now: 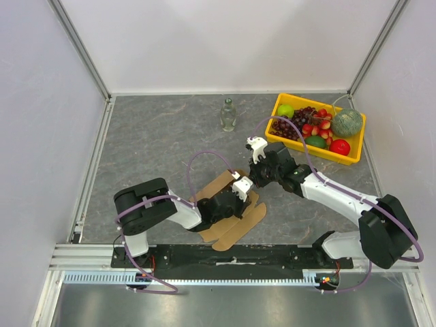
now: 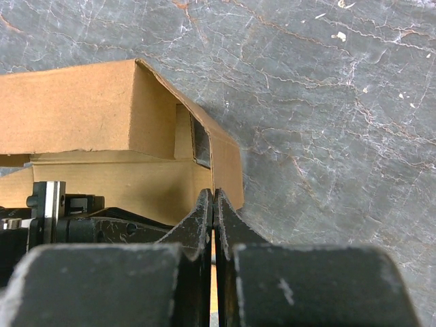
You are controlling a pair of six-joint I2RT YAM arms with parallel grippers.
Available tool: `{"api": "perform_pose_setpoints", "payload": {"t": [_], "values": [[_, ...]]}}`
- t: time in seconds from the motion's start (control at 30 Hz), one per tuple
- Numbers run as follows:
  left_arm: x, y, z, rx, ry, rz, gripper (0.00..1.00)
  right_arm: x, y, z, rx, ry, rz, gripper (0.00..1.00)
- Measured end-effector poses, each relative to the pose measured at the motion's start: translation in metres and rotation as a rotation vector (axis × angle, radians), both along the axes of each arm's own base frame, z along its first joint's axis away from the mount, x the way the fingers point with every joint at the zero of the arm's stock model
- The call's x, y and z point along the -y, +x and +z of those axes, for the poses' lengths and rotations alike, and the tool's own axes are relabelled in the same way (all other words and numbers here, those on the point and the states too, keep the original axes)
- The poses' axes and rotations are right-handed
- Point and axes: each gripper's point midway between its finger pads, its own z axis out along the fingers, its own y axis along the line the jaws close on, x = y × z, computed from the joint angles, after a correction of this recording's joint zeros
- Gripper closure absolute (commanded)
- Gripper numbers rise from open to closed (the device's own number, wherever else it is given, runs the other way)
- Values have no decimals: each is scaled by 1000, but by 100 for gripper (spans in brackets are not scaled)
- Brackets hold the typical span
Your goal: Fold the paper box
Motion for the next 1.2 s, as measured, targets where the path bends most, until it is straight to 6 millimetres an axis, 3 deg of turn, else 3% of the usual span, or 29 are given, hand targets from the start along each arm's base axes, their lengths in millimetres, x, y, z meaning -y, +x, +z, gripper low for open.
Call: {"api": "perform_pose_setpoints", "payload": {"t": [0.53,1.2], "values": [[6,2,-1,0,1,0,98,6,3,-3,18,-38,-5,100],[7,4,-2,6,-4,6,98,5,1,9,6,-39,7,100]]}}
